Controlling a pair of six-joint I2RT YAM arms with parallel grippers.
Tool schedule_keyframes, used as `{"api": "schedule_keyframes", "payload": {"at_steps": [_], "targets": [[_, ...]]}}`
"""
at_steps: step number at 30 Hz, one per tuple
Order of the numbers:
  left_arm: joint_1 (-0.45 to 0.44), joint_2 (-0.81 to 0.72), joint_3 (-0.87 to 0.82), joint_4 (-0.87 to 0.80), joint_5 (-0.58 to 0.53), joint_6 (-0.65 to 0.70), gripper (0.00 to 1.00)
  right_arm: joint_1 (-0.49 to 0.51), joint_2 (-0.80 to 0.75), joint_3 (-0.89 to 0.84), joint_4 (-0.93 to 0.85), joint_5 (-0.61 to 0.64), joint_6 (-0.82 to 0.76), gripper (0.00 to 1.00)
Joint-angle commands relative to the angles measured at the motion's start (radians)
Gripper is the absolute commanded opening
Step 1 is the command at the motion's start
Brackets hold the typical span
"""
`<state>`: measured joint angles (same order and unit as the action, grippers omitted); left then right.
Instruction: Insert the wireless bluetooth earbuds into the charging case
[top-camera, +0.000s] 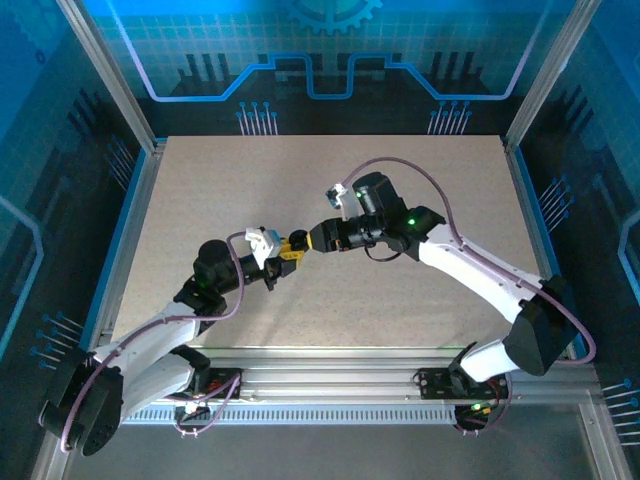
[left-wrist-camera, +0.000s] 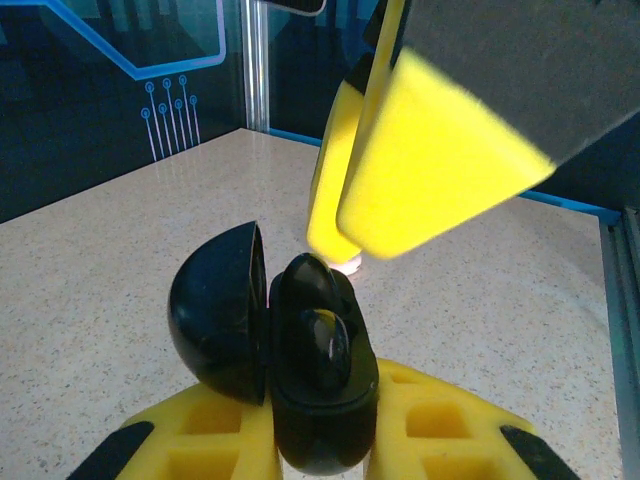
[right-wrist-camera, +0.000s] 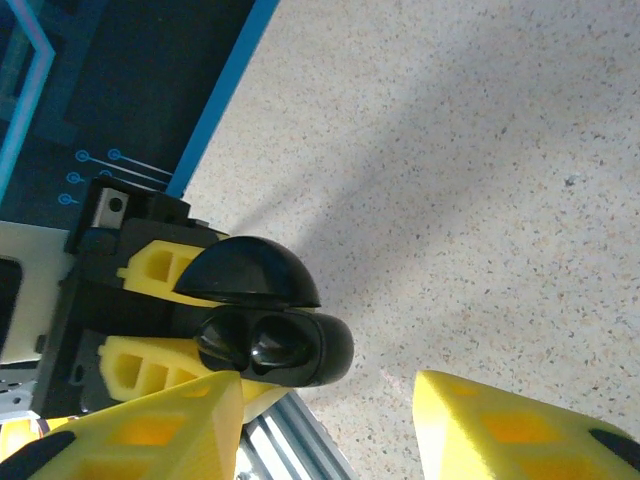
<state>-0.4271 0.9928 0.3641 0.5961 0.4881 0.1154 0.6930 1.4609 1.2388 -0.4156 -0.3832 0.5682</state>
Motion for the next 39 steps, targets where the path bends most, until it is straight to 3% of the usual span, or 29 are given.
{"api": "schedule_keyframes", "payload": {"at_steps": [1, 10, 19, 25, 30, 33, 39], "targets": [[0.005, -0.014, 0.033, 0.005, 0.022, 0.030, 0.13, 0.013, 0.024, 0.028, 0.019, -0.015, 0.002, 0.48], [0.004, -0.022, 0.039, -0.003, 0.034, 0.021, 0.13, 0.013, 0.010, 0.005, 0.026, 0.038, -0.010, 0.48], [0.005, -0.019, 0.064, -0.038, 0.096, -0.019, 0.13, 0.016, -0.220, -0.115, 0.103, 0.145, -0.151, 0.53], [0.005, 0.004, 0.074, -0.022, 0.138, -0.047, 0.13, 0.003, -0.361, -0.192, 0.096, 0.144, -0.453, 0.59], [0.006, 0.036, 0.108, -0.053, 0.211, -0.032, 0.13, -0.050, -0.379, -0.216, 0.067, -0.045, -0.736, 0.62], [0.005, 0.043, 0.122, -0.073, 0.238, -0.011, 0.13, -0.058, -0.396, -0.244, 0.046, -0.157, -0.989, 0.61], [0.004, 0.062, 0.144, -0.076, 0.313, -0.014, 0.13, -0.068, -0.352, -0.254, 0.064, -0.094, -1.146, 0.70]]}}
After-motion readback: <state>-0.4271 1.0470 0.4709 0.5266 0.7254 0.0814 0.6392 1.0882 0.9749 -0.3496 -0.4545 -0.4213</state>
